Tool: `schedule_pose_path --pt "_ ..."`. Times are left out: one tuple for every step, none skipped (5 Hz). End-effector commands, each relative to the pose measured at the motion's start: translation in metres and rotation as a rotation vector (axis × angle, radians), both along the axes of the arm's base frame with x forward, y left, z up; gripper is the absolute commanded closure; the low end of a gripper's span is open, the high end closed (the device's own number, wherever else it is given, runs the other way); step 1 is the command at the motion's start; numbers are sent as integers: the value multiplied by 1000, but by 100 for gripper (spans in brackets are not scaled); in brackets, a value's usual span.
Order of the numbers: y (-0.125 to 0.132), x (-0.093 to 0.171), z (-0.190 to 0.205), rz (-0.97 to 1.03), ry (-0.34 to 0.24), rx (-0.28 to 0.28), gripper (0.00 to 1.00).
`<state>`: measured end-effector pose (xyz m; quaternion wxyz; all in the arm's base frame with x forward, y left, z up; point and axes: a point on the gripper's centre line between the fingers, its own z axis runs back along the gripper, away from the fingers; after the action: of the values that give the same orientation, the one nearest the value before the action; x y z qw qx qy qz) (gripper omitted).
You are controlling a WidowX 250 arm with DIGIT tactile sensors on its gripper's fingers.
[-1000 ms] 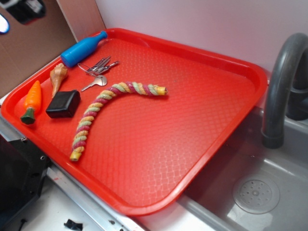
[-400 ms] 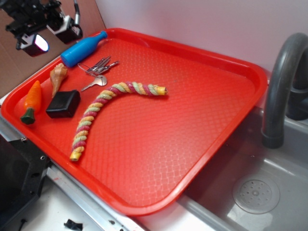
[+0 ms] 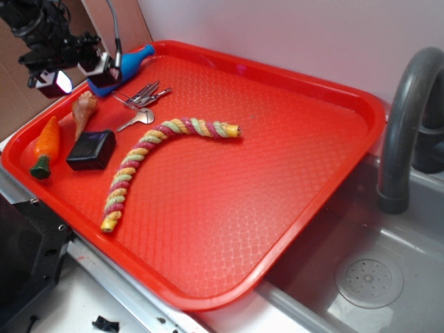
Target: Grab the shell.
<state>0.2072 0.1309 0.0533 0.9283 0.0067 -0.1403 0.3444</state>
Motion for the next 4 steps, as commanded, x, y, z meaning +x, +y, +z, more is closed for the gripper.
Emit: schedule_pose_path --pt "22 -8 -25 17 82 44 0" --pt "23 -9 -36 21 118 53 0" --pt "18 -9 -37 9 127 42 87" --pt "18 -12 -36 23 120 53 100"
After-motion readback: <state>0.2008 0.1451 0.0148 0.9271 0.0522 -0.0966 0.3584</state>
